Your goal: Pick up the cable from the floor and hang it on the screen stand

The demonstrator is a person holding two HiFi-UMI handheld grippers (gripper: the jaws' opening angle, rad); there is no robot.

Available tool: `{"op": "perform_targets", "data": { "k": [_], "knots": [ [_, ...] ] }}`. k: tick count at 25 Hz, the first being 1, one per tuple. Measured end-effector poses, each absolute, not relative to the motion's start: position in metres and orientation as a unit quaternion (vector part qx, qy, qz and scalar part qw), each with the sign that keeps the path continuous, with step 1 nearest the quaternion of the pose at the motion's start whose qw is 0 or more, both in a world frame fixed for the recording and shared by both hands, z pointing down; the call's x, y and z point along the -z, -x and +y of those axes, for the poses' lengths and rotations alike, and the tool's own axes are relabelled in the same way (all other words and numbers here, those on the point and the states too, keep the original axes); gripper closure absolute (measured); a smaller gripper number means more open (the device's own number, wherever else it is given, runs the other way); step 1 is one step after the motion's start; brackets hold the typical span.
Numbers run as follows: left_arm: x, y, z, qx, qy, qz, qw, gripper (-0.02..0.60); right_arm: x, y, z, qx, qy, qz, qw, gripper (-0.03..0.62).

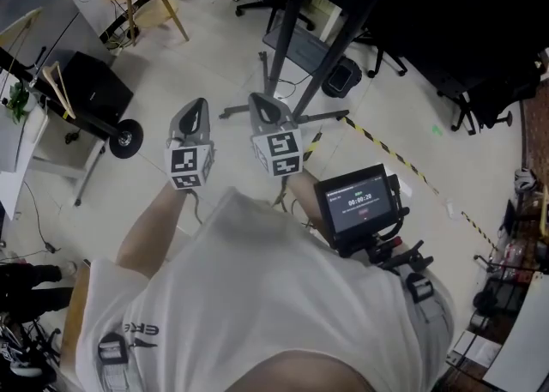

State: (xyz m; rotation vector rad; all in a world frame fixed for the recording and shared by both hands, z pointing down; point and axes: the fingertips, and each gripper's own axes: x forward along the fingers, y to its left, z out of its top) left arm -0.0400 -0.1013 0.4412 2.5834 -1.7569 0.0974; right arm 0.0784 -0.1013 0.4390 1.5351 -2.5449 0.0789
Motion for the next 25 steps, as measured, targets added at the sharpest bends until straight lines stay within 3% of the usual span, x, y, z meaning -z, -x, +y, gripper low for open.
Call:
{"op": "perform_targets", "data": {
  "k": [25],
  "knots": [
    [-0.436,0.0371,-0.1038,-0.027,-0.827,-0.562,0.015,0.578,-0.4364,-0.0872,-0.1042,-0.038,-0.526,-0.846,0.081,0.583]
  ]
}}
